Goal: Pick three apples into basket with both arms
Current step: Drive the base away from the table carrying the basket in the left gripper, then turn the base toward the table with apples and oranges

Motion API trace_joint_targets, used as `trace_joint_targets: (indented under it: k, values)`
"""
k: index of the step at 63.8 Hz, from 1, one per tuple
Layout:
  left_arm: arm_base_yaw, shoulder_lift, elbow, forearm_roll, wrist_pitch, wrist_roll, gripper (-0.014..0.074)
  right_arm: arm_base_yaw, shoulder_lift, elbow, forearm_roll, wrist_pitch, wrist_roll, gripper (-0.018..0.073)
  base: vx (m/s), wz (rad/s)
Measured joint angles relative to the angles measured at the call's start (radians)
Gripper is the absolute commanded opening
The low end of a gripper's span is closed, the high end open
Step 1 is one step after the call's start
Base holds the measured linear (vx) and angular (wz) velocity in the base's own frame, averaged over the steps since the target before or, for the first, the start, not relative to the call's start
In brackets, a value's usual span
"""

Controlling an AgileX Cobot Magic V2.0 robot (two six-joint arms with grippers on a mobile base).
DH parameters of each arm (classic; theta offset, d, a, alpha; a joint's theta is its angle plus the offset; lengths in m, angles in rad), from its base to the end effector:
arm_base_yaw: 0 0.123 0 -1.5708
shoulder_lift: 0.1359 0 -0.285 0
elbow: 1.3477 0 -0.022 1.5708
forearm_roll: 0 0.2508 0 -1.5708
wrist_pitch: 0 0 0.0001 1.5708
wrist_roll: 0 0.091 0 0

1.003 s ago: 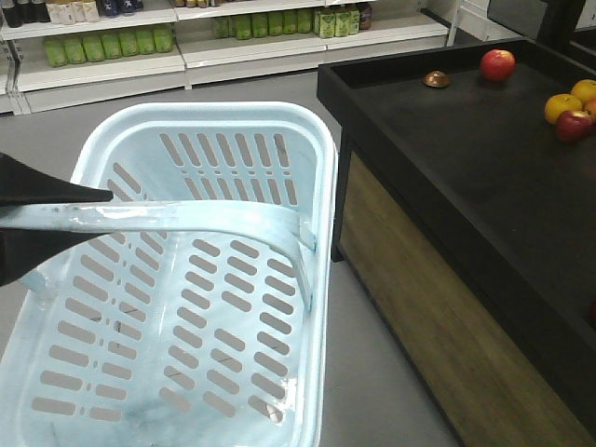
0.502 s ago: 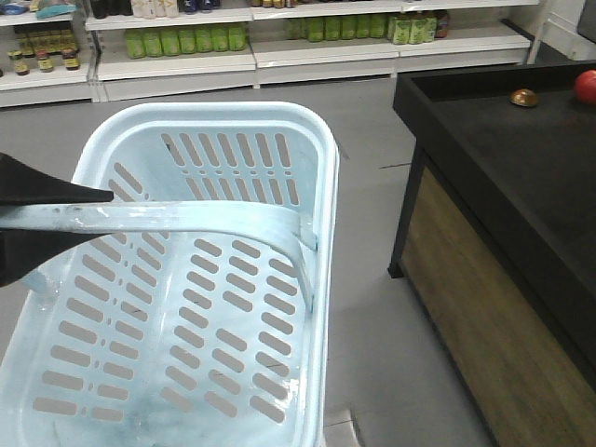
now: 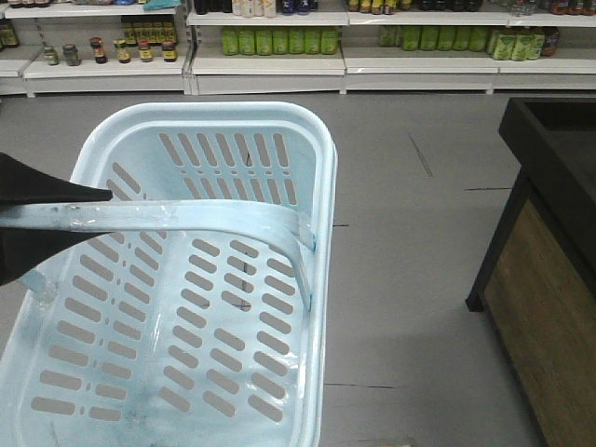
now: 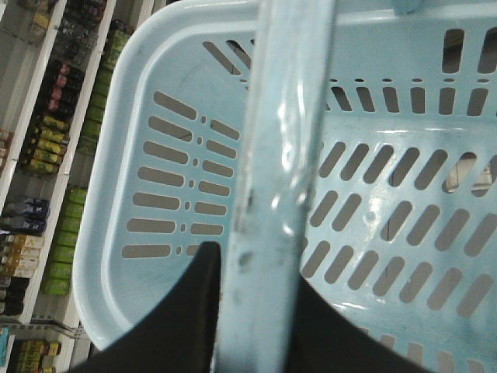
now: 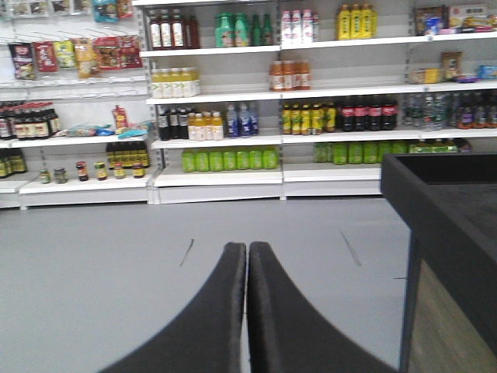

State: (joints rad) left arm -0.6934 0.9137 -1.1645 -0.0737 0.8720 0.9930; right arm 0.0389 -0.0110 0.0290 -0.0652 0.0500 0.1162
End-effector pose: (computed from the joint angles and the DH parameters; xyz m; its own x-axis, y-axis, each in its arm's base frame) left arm 0.1241 -0.1098 0.4279 0.3191 0.7874 -0.5274 0.7120 0.1681 0.6817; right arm 0.0569 0.0019 0.1994 0.0174 0.0518 -0.9985 -0.0366 0.9980 0.0511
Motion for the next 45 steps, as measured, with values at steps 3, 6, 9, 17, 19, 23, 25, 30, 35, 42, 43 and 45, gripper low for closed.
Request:
trace_joint_targets:
  k: [3,6,9,17,19,23,25,30,35,42,43,45]
  values:
    - [0.0,0.0,0.0,0.0,0.0,0.0,-0.0007,0.0,0.0,0.0,0.0,0.0,0.0,-0.0009,0.11,0.29]
    - [0.0,0.0,0.0,0.0,0.0,0.0,-0.0007,0.0,0.0,0.0,0.0,0.0,0.0,-0.0009,0.11,0.27]
    - [0.0,0.0,0.0,0.0,0.0,0.0,-0.0007,0.0,0.0,0.0,0.0,0.0,0.0,-0.0009,0.11,0.24]
    - [0.0,0.0,0.0,0.0,0.0,0.0,-0.0007,0.0,0.0,0.0,0.0,0.0,0.0,-0.0009,0.12,0.19]
    - [0.0,0.0,0.0,0.0,0.0,0.0,-0.0007,0.0,0.0,0.0,0.0,0.0,0.0,-0.0009,0.12,0.14]
    - [0.0,0.0,0.0,0.0,0.0,0.0,-0.0007,0.0,0.0,0.0,0.0,0.0,0.0,-0.0009,0.12,0.11]
    - [0.0,0.0,0.0,0.0,0.0,0.0,-0.0007,0.0,0.0,0.0,0.0,0.0,0.0,-0.0009,0.12,0.08]
    - [0.0,0.0,0.0,0.0,0.0,0.0,-0.0007,0.0,0.0,0.0,0.0,0.0,0.0,-0.0009,0.12,0.06]
    - [0.0,0.0,0.001,0.0,0.0,0.0,-0.0007,0.0,0.0,0.0,0.0,0.0,0.0,-0.0009,0.12,0.03]
    - [0.0,0.0,0.001,0.0,0.0,0.0,-0.0006,0.0,0.0,0.0,0.0,0.0,0.0,-0.0009,0.13,0.0]
    - [0.0,0.0,0.001,0.0,0.0,0.0,-0.0006,0.0,0.0,0.0,0.0,0.0,0.0,-0.0009,0.13,-0.02]
    - [0.0,0.0,0.001,0.0,0.0,0.0,-0.0006,0.0,0.0,0.0,0.0,0.0,0.0,-0.0009,0.13,-0.02]
